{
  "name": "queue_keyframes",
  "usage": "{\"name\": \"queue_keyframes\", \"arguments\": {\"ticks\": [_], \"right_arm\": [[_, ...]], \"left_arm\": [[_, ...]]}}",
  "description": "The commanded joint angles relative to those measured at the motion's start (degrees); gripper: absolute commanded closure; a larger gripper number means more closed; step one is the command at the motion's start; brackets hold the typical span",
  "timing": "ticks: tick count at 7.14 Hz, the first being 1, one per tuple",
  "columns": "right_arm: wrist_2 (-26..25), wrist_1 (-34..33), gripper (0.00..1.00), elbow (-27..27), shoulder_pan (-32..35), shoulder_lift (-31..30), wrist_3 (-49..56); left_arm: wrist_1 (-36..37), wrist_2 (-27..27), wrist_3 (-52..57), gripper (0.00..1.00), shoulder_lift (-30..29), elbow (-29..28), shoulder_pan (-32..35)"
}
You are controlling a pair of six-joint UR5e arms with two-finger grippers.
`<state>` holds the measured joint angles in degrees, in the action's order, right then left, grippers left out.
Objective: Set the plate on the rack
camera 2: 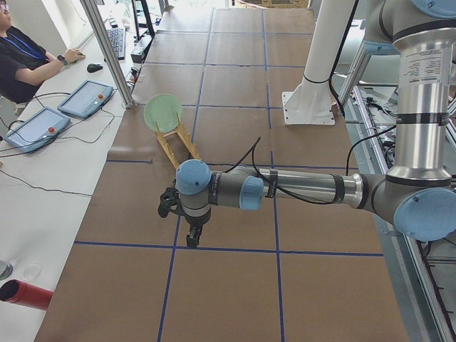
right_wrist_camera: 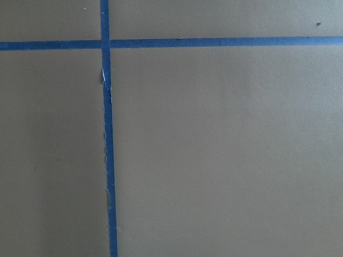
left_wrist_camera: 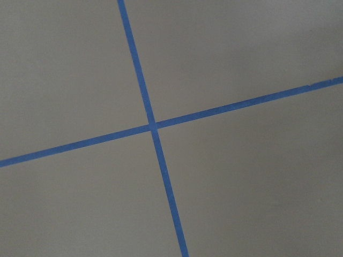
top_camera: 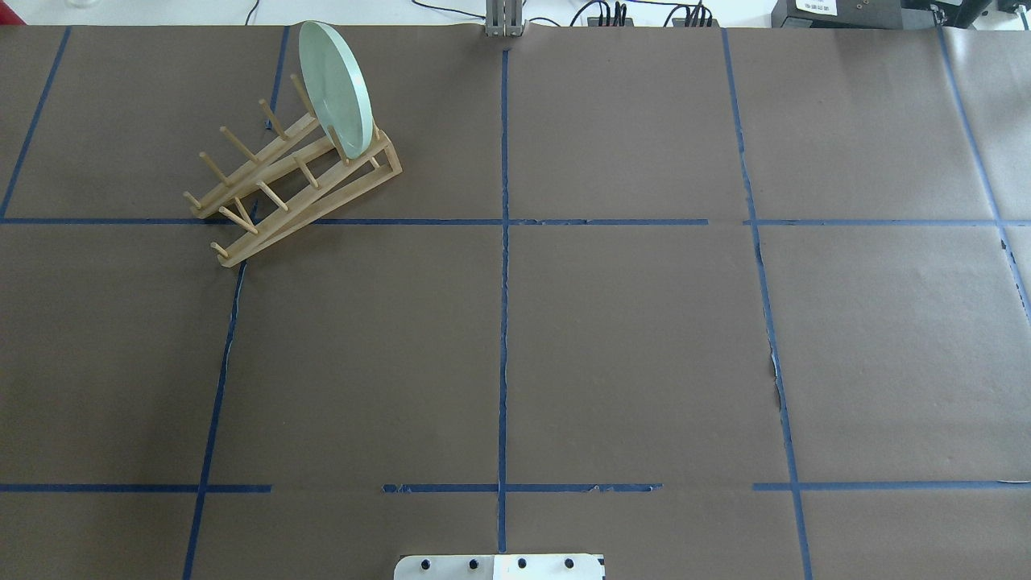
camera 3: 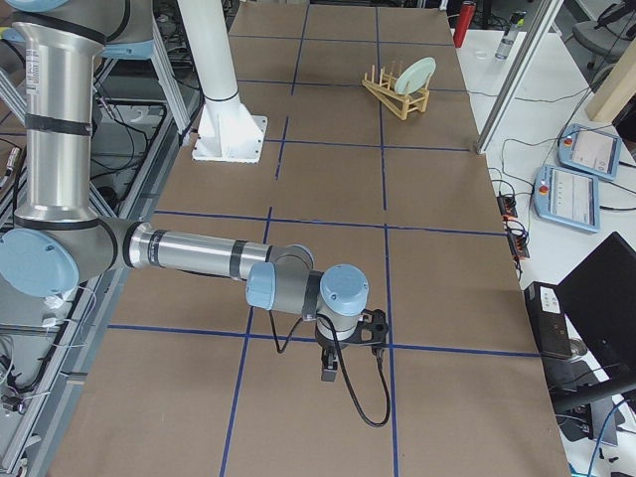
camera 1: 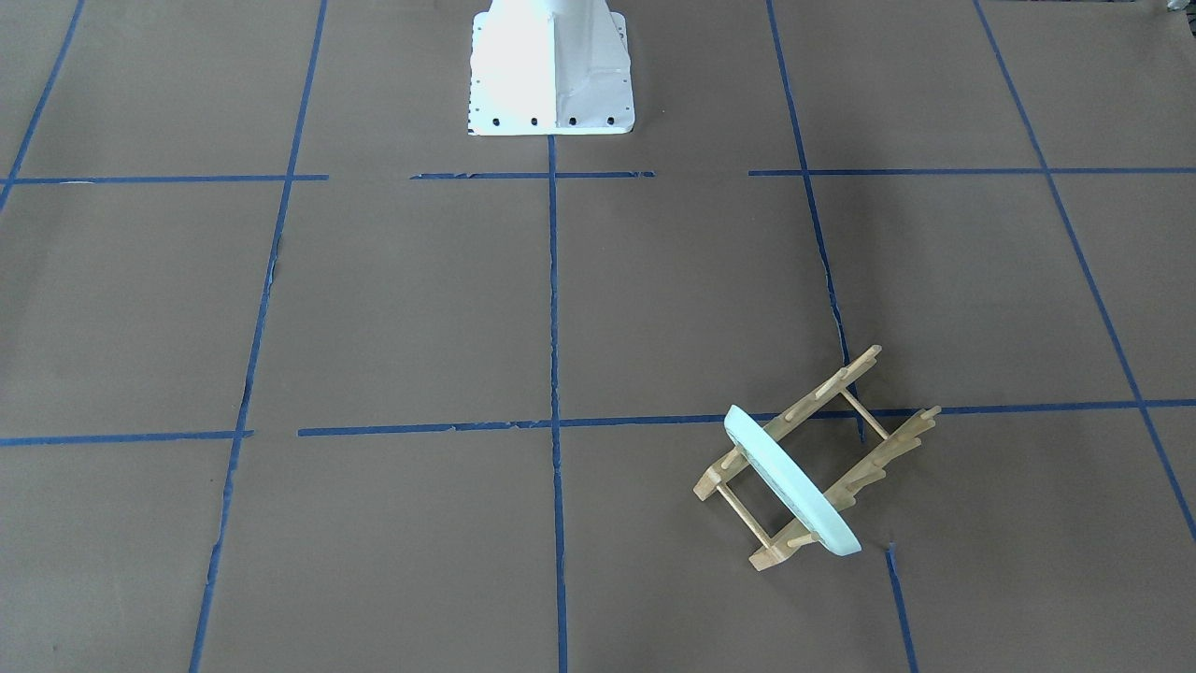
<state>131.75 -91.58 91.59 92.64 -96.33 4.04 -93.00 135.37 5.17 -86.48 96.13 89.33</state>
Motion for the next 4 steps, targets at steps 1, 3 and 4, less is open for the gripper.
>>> {"name": "queue_keyframes", "arguments": {"ticks": [1, 3, 4], "right_arm": [[0.0, 0.0, 0.0, -0.01, 0.09, 0.0, 0.0], [0.0, 0.0, 0.0, 0.08, 0.09, 0.0, 0.0], [0.0, 0.0, 0.0, -0.01, 0.09, 0.0, 0.0]], "left_arm": [[0.01, -0.02, 0.01, 0.0, 0.18, -0.59, 0.05], [-0.08, -0.02, 0.1, 0.0, 0.26, 0.28, 0.14], [-0.77, -0.02, 0.1, 0.0, 0.18, 0.29, 0.14]]}}
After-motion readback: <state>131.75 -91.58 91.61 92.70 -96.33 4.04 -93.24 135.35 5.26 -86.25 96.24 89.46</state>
